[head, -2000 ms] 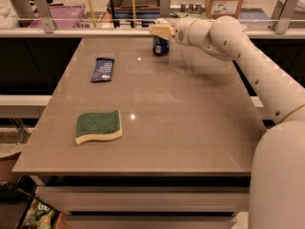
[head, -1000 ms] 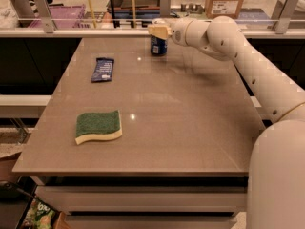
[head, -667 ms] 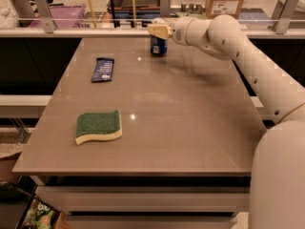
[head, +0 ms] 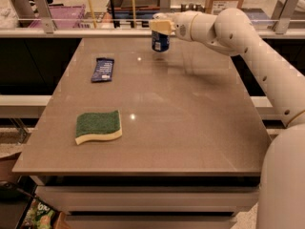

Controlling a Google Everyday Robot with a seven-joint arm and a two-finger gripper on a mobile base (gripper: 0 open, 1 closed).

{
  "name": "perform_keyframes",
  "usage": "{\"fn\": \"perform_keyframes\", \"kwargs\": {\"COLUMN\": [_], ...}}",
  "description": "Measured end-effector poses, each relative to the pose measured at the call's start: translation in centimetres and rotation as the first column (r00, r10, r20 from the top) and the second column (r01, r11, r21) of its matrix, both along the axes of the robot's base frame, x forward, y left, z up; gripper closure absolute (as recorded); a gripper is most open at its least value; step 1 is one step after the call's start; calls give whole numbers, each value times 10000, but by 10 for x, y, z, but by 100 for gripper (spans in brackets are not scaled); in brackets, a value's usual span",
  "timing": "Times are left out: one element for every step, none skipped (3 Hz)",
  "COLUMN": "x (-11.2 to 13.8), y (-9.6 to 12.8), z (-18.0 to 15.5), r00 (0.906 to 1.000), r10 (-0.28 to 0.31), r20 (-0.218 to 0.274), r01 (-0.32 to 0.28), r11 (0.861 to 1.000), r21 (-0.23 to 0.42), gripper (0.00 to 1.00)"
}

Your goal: Pick pepsi can

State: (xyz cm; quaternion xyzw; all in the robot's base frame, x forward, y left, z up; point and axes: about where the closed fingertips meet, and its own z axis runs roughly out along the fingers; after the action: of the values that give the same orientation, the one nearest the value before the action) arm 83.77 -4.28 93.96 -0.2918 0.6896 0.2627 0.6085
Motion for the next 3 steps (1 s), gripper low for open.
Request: {"fn": "perform_keyframes", "kwargs": {"x": [-4,-11,-17], "y": [-1,-5,-11], "z": [16,42,67], "r00": [9995,9953,9870], "r10": [101,259,386], "r20": [299,933,1562], "r01": [-97,-223,-300], "r11": [9998,9990,9979], "r21": [-160,-400,-572], "gripper": [100,100,100]}}
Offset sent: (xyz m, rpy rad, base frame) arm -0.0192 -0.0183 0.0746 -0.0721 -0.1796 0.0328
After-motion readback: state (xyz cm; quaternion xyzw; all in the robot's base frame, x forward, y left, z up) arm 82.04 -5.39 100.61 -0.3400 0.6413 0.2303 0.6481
